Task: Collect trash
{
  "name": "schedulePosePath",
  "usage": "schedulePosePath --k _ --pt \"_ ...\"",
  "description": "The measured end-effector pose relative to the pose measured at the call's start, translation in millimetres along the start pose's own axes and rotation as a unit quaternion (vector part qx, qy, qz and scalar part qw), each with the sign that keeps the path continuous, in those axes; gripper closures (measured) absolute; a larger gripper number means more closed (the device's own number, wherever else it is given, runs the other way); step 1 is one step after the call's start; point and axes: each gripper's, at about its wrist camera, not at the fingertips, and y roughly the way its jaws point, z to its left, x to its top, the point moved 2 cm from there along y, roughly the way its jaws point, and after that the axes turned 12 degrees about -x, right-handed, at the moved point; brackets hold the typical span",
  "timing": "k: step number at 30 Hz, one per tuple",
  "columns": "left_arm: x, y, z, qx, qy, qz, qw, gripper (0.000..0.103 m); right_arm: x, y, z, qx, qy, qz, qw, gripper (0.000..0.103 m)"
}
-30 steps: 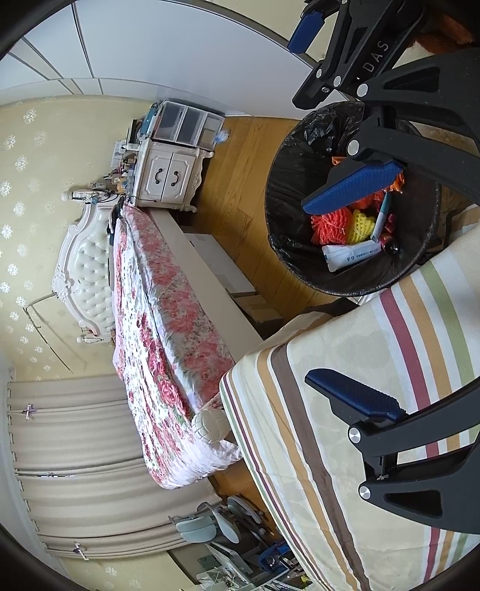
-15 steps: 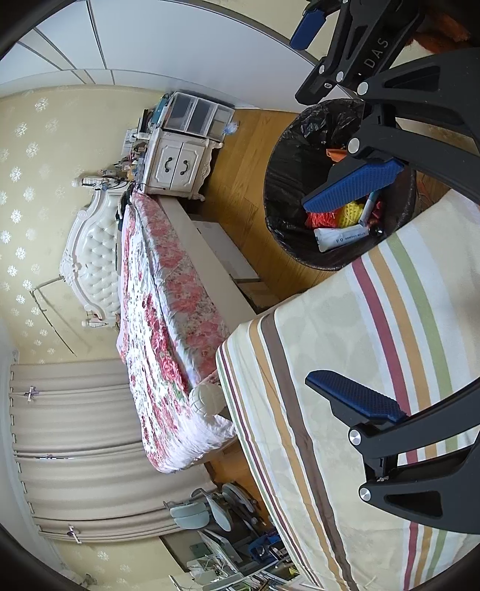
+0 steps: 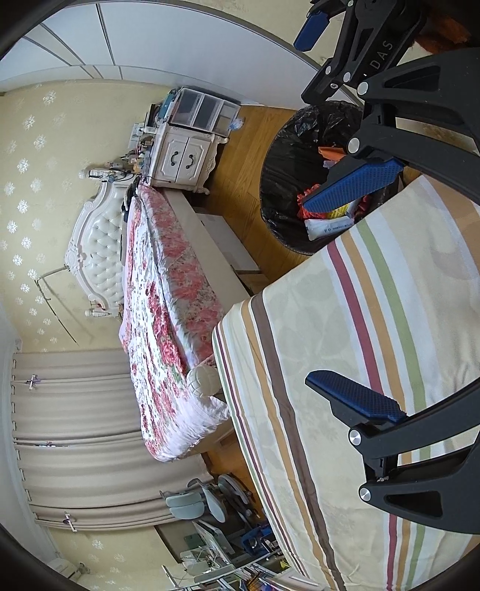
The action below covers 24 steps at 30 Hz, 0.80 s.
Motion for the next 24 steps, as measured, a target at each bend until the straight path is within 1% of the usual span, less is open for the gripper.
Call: schedulePosePath --k 14,24 --pt "-12 -19 10 0.004 -0.010 -0.006 0.9999 0.019 -11 -22 6 0.014 -0.010 -0.011 1.000 0.016" --pt "-14 -20 10 0.004 -0.011 -0.006 0.9999 0.019 -14 -24 7 0.015 -0.011 -0.012 1.000 0.016"
